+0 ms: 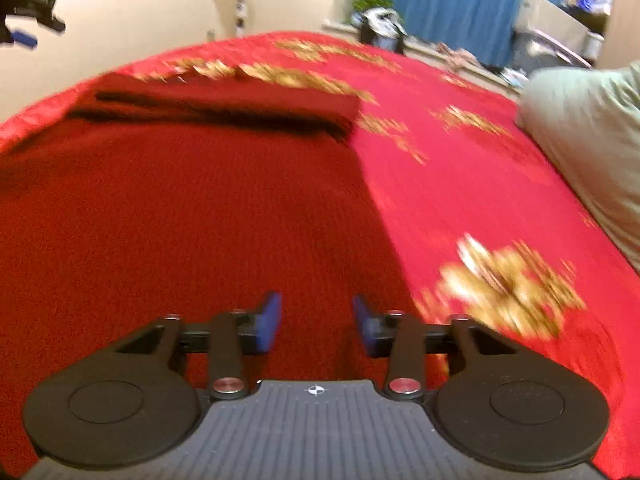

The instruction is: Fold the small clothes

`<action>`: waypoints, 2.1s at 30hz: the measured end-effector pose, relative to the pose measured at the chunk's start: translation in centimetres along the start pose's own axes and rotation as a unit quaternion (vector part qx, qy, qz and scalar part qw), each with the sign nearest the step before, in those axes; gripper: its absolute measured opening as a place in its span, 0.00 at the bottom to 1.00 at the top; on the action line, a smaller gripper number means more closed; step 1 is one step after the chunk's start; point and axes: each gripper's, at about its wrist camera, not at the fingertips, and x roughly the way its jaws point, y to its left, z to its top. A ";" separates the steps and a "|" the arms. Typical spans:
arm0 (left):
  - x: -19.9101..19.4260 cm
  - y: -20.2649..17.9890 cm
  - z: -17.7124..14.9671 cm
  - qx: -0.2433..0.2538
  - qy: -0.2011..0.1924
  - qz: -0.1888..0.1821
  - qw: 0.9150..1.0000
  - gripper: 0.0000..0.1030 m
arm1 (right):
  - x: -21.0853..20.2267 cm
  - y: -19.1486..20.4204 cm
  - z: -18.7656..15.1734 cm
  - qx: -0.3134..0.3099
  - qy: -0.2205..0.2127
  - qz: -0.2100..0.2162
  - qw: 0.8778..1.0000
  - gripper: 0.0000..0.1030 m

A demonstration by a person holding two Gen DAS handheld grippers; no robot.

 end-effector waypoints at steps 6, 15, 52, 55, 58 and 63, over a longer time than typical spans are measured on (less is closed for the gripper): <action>-0.4 3.8 1.0 -0.034 0.004 0.017 0.999 0.60 | 4.4 6.4 7.8 -0.042 -0.035 0.039 0.998 0.20; 1.1 7.0 1.3 -0.070 0.030 0.026 0.997 0.60 | 12.2 15.5 17.2 -0.095 -0.057 0.065 0.992 0.55; 2.4 6.2 2.8 -0.058 0.026 -0.004 0.998 0.60 | 19.4 -8.0 15.9 0.389 0.049 0.015 0.920 0.56; 2.3 6.7 2.8 -0.059 0.025 -0.003 0.998 0.60 | 19.2 -6.3 16.3 0.414 0.025 -0.005 0.910 0.33; 2.2 7.4 2.8 -0.062 0.024 -0.005 0.998 0.60 | 18.4 -3.8 18.1 0.373 0.005 -0.041 0.927 0.10; 1.6 9.6 3.2 -0.092 0.007 0.027 0.995 0.60 | 14.4 5.7 23.4 0.268 -0.067 0.046 0.960 0.09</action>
